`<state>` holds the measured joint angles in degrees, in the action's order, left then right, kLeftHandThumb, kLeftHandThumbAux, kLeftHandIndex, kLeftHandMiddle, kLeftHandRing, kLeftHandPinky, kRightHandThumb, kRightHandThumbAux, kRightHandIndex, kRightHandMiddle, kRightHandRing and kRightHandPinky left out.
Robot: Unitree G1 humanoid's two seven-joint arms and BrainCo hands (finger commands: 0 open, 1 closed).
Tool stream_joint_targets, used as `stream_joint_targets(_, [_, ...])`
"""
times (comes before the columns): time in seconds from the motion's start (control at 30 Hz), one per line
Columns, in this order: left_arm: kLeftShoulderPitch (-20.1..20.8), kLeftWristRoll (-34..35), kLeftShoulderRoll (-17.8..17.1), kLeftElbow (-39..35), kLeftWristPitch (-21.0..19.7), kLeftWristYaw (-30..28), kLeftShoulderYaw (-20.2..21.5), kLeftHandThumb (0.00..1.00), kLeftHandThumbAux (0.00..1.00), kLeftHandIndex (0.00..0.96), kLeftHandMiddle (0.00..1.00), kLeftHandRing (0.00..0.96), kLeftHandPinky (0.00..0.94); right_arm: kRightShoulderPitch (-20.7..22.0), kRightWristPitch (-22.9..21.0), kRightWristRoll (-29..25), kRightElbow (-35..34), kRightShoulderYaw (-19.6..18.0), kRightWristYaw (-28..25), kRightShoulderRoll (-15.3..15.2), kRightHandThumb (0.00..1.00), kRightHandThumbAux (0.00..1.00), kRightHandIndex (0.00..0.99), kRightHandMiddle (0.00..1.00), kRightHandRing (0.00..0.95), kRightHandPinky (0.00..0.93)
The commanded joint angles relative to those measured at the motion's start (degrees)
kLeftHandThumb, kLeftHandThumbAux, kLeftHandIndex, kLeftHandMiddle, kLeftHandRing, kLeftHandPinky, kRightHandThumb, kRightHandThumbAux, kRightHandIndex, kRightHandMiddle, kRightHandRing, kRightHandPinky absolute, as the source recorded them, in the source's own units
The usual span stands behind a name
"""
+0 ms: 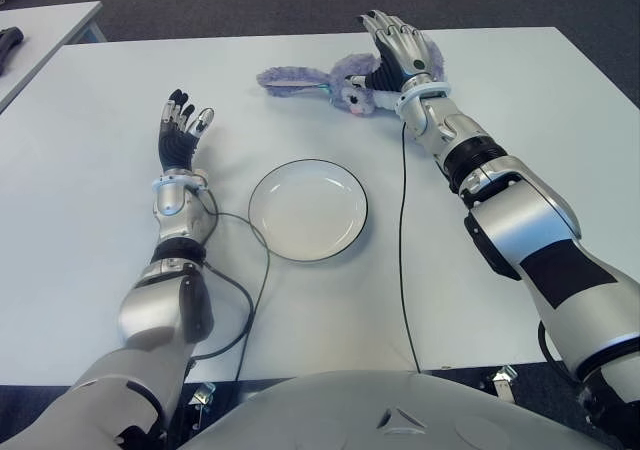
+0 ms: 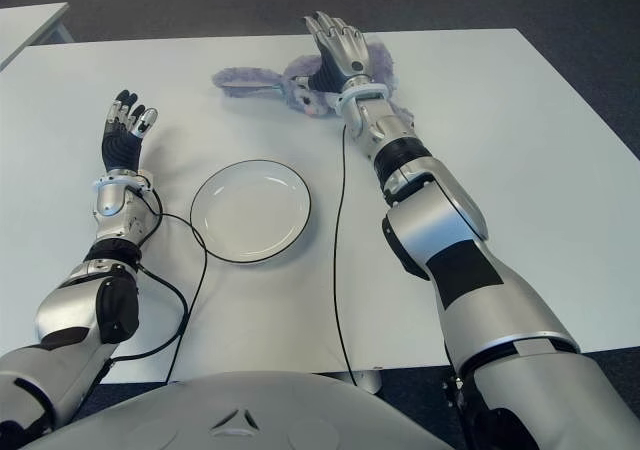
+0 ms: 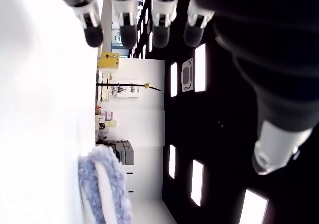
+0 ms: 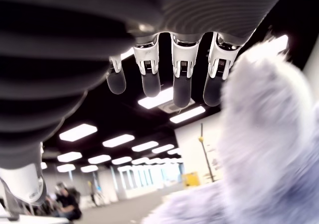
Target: Put the doll into the plate.
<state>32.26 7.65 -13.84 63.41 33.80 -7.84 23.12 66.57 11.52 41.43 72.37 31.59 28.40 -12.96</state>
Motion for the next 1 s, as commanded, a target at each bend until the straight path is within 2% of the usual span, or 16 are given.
stream_joint_targets(0.03, [-17.9, -0.6, 5.6, 11.1, -1.0, 2.1, -0.2, 0.000, 0.654, 0.007, 0.043, 0.029, 0.046, 1.5, -1.4, 2.0, 2.3, 1.6, -1.5, -0.8, 0.197, 0.534, 0.056, 0.086, 0.111, 0.177])
stream_joint_targets(0.33, [-17.8, -0.8, 5.5, 11.1, -1.1, 2.5, -0.1, 0.006, 0.638, 0.014, 0.049, 0.033, 0.049, 1.1, -1.5, 1.2, 3.2, 1.2, -2.3, -2.1, 0.187, 0.516, 0.038, 0.080, 0.106, 0.169])
stream_joint_targets(0.63, [-17.8, -0.2, 5.7, 11.0, -0.9, 2.3, 0.2, 0.008, 0.647, 0.024, 0.056, 0.041, 0.055, 0.7, -1.8, 0.7, 4.3, 0.8, -3.4, -3.2, 0.181, 0.510, 0.039, 0.095, 0.134, 0.211])
stream_joint_targets(1.0, [-17.6, 0.8, 5.9, 11.0, -1.2, 1.9, 1.0, 0.006, 0.648, 0.035, 0.072, 0.055, 0.076, 0.3, -2.6, -0.1, 5.2, 0.1, -7.6, -5.1, 0.213, 0.498, 0.043, 0.098, 0.135, 0.195])
